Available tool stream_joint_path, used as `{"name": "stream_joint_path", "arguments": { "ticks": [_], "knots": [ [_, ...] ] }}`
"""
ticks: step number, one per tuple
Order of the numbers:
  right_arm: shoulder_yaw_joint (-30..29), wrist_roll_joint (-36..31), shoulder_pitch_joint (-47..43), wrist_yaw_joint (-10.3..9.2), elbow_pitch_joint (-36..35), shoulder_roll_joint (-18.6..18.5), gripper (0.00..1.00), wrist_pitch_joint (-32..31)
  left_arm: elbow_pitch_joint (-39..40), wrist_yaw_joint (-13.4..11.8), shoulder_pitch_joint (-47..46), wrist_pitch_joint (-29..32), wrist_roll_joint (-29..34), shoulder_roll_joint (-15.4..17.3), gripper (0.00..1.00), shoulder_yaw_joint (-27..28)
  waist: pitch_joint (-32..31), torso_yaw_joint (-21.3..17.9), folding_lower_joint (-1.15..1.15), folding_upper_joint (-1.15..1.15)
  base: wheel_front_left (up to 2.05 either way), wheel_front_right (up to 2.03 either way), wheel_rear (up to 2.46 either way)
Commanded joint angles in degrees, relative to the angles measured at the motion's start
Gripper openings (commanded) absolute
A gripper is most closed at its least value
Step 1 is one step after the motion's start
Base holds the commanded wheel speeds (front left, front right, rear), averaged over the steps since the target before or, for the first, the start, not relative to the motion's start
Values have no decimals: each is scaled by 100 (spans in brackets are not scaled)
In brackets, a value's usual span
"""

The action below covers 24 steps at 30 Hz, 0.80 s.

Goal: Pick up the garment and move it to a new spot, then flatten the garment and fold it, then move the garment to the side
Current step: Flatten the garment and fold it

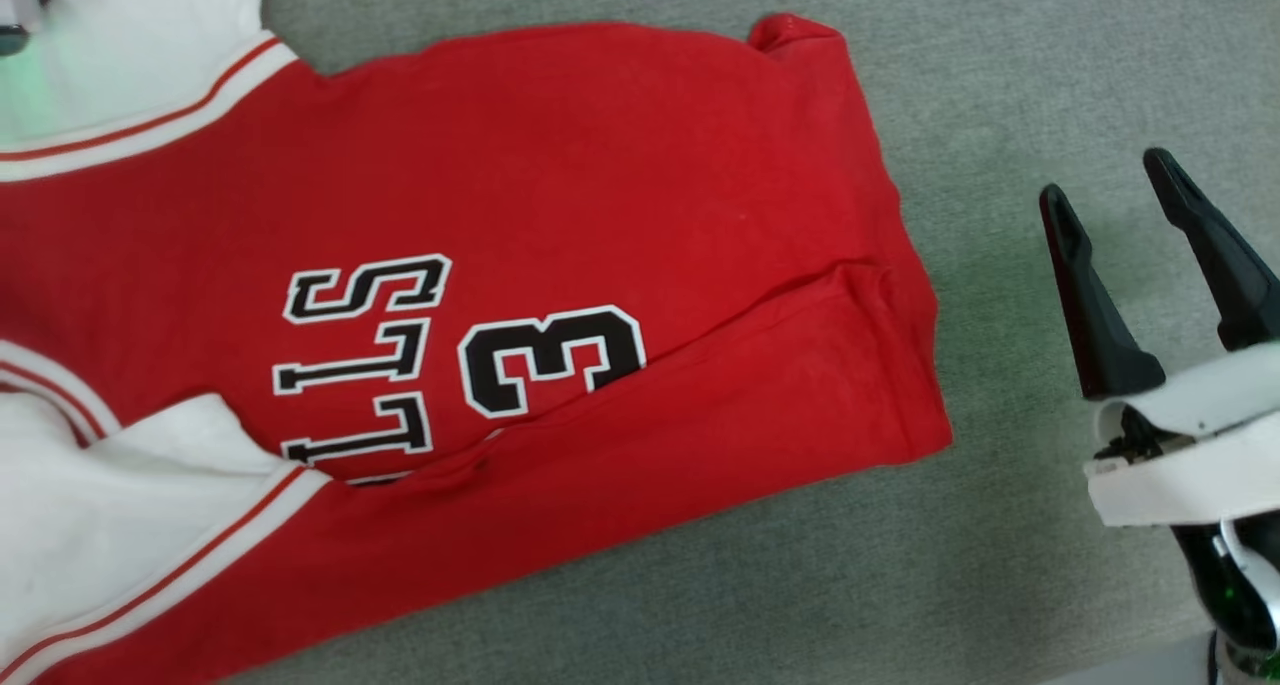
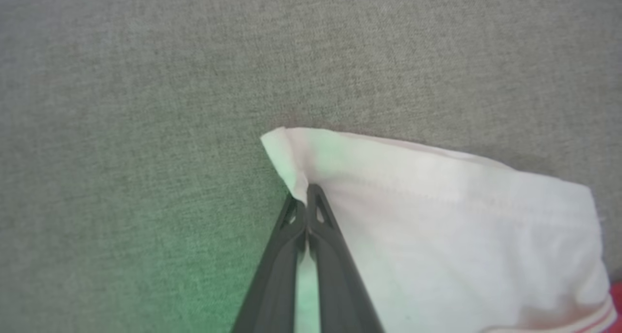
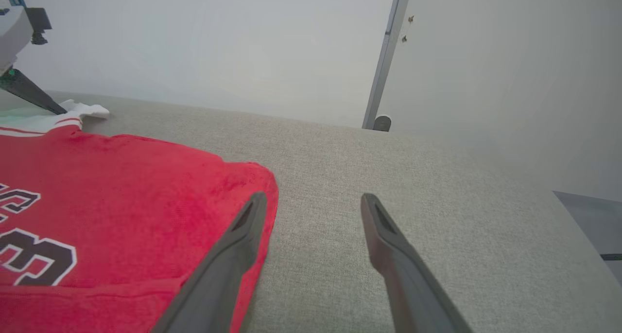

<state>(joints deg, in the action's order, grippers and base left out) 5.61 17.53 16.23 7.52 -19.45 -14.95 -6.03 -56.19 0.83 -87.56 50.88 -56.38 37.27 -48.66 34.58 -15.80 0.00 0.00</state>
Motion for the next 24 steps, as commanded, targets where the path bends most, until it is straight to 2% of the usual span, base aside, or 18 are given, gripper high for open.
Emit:
{"name": "stream_joint_path", "arguments": {
  "ticks": [1,7,13,15,24],
  "knots": [
    [-8,129,111,-7,-25,-2,100,-144,-83,47,278,82,3,-117,0,-108,-43,69,0,0,0,0,0],
    [15,527,811,-8,57,-193,100,-1422,-109,131,265,-90,-87,-386,0,-62,-145,306,0,0,0,0,0],
    [265,815,1842,-7,695,-547,100,-3202,-165,201,99,-262,-121,-705,0,-55,-123,592,0,0,0,0,0],
    [445,1012,2361,-7,1109,-628,100,-3842,-217,249,-7,-339,-137,-863,0,-51,-74,724,0,0,0,0,0],
    [1081,1466,3502,-7,2464,-652,100,-4856,-468,420,-169,-582,-149,-1186,0,-80,59,966,0,0,0,0,0]
  ]
}}
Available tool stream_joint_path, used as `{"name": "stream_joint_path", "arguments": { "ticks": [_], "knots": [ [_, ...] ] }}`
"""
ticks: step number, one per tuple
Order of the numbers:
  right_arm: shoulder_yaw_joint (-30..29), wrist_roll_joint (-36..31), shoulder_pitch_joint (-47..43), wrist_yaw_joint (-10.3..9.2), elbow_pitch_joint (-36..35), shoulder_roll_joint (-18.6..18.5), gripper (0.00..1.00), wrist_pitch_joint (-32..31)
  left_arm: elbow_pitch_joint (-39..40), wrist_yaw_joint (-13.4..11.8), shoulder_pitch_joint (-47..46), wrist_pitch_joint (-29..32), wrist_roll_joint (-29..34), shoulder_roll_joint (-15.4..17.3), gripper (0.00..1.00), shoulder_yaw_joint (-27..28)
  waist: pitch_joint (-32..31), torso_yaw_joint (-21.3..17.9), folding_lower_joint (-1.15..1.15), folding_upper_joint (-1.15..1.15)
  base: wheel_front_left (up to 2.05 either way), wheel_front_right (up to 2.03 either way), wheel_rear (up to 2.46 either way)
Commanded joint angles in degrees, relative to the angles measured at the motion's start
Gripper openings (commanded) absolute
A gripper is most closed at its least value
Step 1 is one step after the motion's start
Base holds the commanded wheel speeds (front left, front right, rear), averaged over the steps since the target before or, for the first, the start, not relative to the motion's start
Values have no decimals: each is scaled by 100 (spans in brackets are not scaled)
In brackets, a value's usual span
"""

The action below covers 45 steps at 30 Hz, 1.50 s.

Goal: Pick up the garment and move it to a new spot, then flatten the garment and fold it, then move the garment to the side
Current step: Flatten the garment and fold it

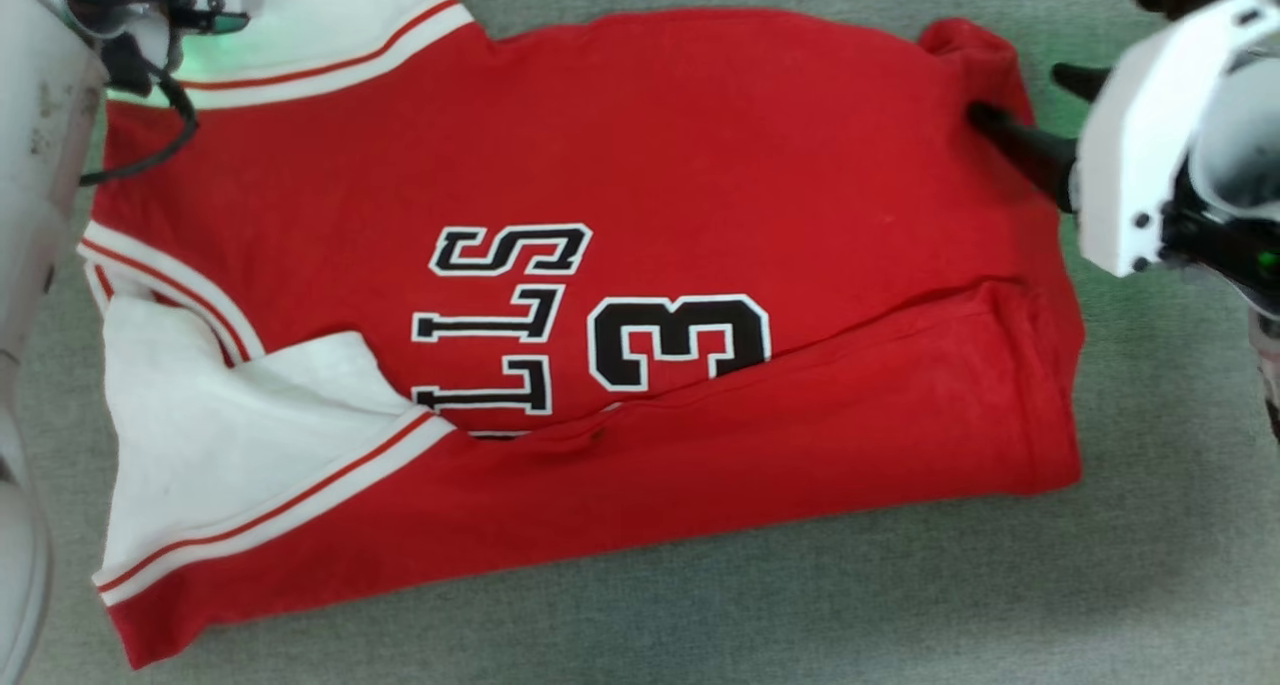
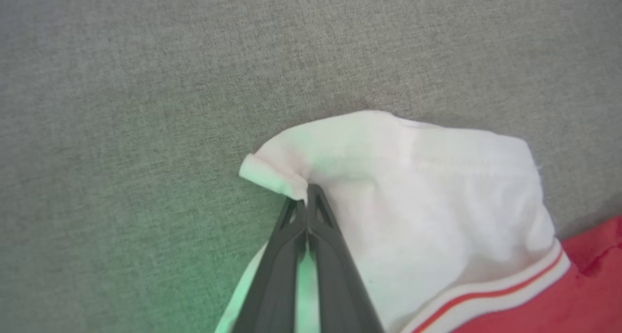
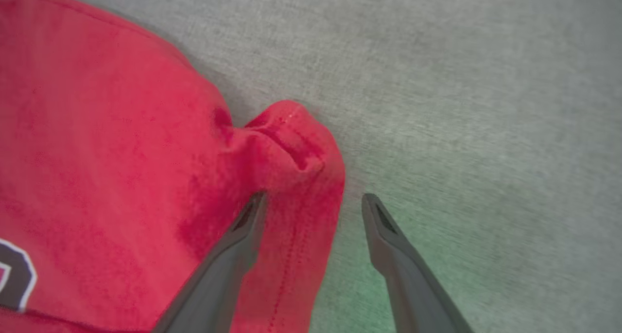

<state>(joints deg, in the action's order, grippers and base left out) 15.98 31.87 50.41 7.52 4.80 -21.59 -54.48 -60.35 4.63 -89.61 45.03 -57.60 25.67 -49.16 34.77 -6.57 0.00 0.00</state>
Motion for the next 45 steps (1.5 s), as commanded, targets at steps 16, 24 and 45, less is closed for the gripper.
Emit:
{"name": "stream_joint_path", "arguments": {
  "ticks": [16,24,45],
  "knots": [
    [954,462,1242,-7,1930,33,0,-515,-475,228,-70,-419,-139,-247,0,2,-24,202,0,0,0,0,0],
    [990,561,1386,-7,2151,-96,0,-76,-532,267,-65,-756,-260,-270,0,109,-338,330,0,0,0,0,0],
    [2023,1675,338,-7,1402,-1649,0,1183,888,292,1029,-457,-990,229,0,-72,-1861,1180,0,0,0,0,0]
  ]
}}
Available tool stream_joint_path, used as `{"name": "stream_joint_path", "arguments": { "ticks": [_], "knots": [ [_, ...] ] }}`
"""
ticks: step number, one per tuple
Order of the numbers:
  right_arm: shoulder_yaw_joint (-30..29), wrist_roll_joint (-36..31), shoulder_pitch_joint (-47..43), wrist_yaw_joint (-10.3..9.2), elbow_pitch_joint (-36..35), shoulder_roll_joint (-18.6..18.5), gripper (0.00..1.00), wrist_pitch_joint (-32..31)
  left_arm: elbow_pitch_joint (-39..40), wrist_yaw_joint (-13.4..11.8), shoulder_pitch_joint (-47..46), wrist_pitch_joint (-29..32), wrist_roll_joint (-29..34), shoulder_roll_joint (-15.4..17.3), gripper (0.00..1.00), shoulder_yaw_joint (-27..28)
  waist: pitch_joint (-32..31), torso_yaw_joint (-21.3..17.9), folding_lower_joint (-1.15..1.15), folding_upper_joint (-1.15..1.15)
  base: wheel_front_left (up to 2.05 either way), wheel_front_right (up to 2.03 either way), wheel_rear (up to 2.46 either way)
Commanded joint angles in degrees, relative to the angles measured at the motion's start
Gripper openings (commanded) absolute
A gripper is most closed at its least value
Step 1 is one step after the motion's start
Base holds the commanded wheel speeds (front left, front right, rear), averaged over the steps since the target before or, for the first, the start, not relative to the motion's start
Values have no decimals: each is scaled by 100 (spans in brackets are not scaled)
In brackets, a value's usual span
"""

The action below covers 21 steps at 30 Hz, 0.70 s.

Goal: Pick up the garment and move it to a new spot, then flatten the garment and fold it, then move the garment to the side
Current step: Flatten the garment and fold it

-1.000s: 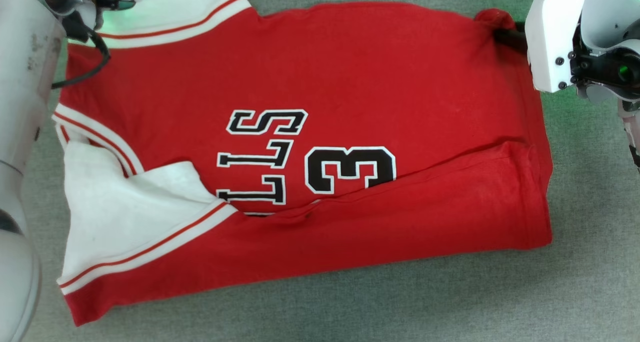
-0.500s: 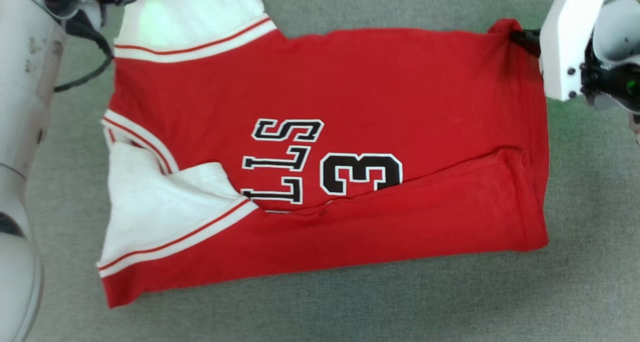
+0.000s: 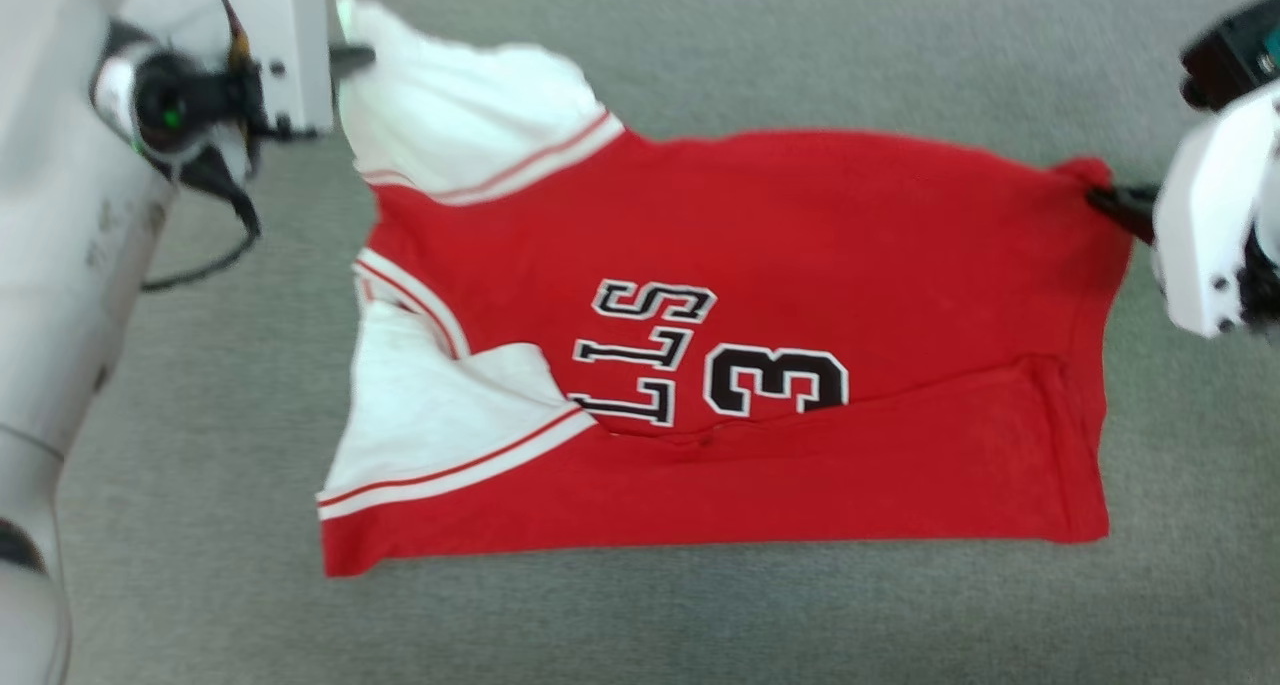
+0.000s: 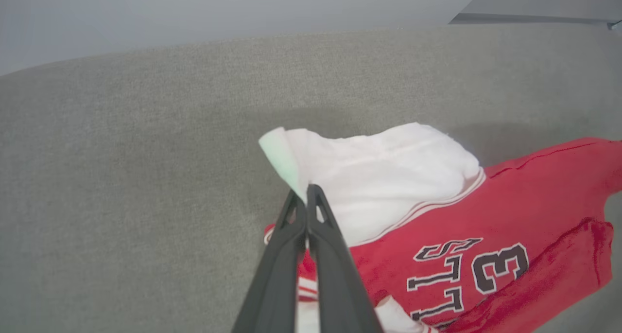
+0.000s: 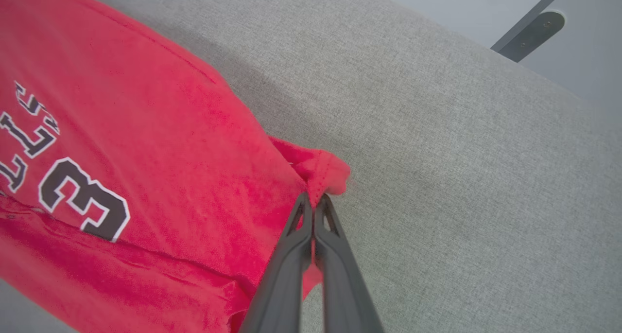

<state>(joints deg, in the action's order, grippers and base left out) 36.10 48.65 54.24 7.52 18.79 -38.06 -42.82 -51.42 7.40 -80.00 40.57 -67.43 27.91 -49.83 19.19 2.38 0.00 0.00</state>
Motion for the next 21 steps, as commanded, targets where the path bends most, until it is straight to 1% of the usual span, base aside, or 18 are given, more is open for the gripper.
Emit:
{"name": "stream_joint_path", "arguments": {
  "ticks": [1,4,8,11,17,20,21],
  "knots": [
    [19,49,-152,-7,-59,-98,0,47,57,16,162,47,-16,29,0,-38,-360,334,0,0,0,0,0],
    [40,261,-479,-7,-328,-357,0,76,332,-27,438,186,-66,123,0,-102,-491,449,0,0,0,0,0],
    [-5,448,-938,-7,-612,-597,0,55,767,-220,950,369,-146,255,0,-195,-617,533,0,0,0,0,0],
    [-25,601,-1264,-7,-828,-703,0,-59,1155,-377,1366,444,-271,367,0,-225,-673,554,0,0,0,0,0],
    [-137,731,-1765,-7,-1138,-828,0,-361,1748,-803,2153,678,-467,548,0,-330,-732,522,0,0,0,0,0],
    [-215,802,-1983,-7,-1217,-842,0,-574,2008,-1080,2446,861,-583,622,0,-374,-765,493,0,0,0,0,0],
    [-250,813,-2044,-7,-1245,-861,0,-643,2103,-1162,2496,866,-582,650,18,-382,-772,494,0,0,0,0,0]
  ]
}}
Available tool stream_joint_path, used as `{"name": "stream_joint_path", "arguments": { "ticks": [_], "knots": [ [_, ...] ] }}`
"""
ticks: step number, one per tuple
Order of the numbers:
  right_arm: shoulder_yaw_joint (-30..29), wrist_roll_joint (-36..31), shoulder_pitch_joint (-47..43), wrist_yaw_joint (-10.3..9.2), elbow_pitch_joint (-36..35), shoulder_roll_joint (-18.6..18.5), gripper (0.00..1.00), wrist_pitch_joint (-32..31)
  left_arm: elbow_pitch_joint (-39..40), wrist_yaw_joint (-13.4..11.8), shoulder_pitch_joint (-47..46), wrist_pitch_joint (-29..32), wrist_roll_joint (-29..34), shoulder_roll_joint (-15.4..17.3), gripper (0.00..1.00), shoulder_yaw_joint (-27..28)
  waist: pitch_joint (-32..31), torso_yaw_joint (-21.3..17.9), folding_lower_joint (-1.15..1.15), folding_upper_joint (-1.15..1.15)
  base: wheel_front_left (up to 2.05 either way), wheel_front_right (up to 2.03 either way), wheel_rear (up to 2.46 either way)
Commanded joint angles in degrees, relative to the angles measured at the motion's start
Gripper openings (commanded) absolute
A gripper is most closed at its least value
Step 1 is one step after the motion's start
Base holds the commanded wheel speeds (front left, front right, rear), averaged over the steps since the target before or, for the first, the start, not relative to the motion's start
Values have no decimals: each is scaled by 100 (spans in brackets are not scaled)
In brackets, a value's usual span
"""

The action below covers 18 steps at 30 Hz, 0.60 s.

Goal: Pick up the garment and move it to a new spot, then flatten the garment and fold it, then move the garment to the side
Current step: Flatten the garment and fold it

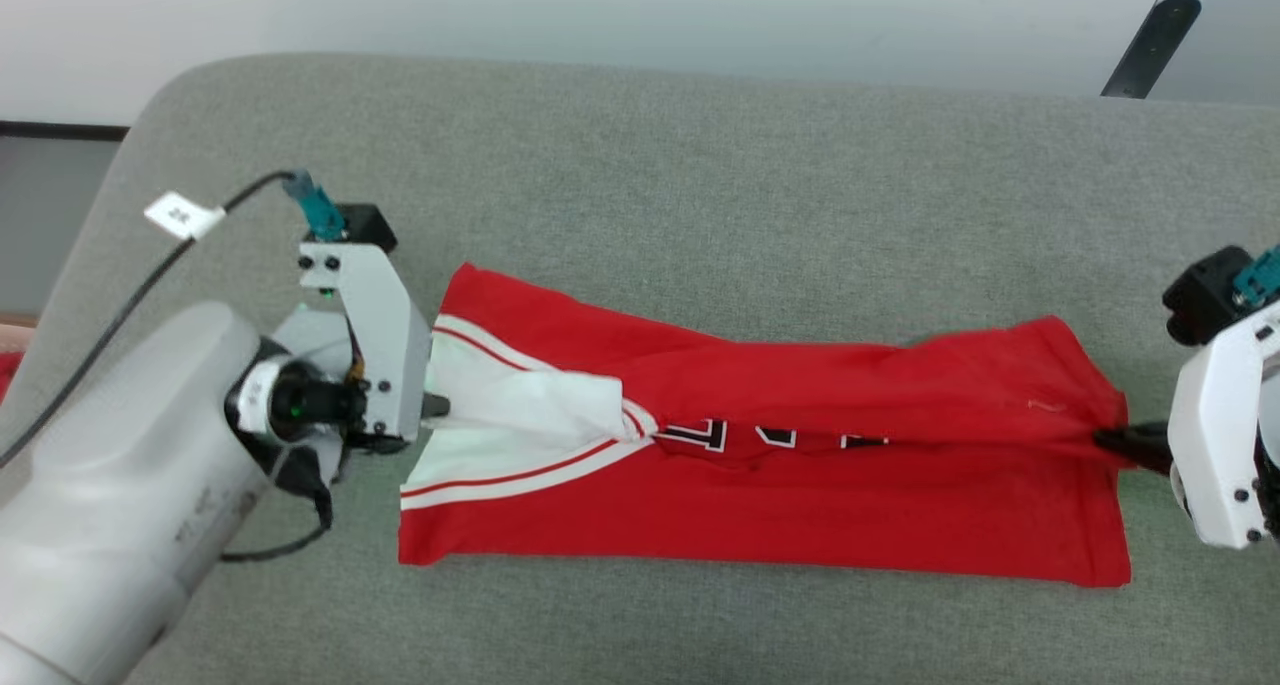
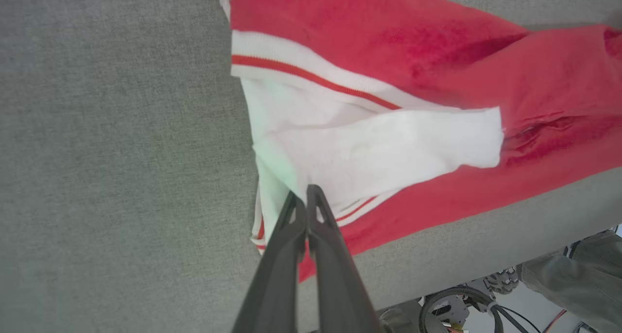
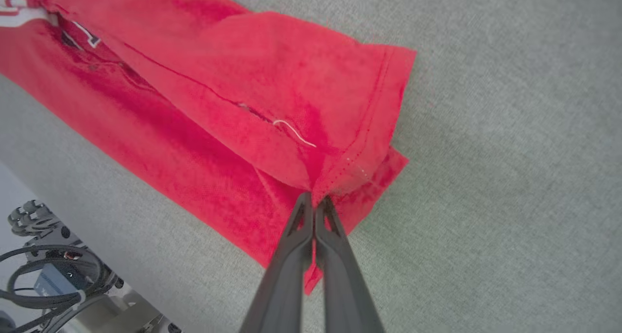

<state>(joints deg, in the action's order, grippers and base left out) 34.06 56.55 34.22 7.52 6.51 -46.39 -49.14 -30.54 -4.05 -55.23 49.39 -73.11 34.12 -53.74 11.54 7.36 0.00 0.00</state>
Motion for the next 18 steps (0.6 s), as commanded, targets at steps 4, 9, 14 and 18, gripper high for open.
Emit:
{"name": "stream_joint_path", "arguments": {
  "ticks": [4,9,14,18],
  "knots": [
    [-203,37,-334,-7,-127,-49,0,-239,352,-298,208,10,-29,132,88,15,-58,-6,0,0,0,0,0],
    [-432,25,-655,-7,-225,73,0,-521,717,-603,322,124,-83,248,100,31,-151,-7,0,0,0,0,0],
    [-695,-244,-917,-7,-336,202,100,-544,1036,-775,433,207,-83,391,100,4,-246,10,0,0,0,0,0],
    [-868,-339,-1062,-7,-464,270,100,-703,1241,-863,506,179,-95,505,100,38,-351,15,0,0,0,0,0]
  ]
}}
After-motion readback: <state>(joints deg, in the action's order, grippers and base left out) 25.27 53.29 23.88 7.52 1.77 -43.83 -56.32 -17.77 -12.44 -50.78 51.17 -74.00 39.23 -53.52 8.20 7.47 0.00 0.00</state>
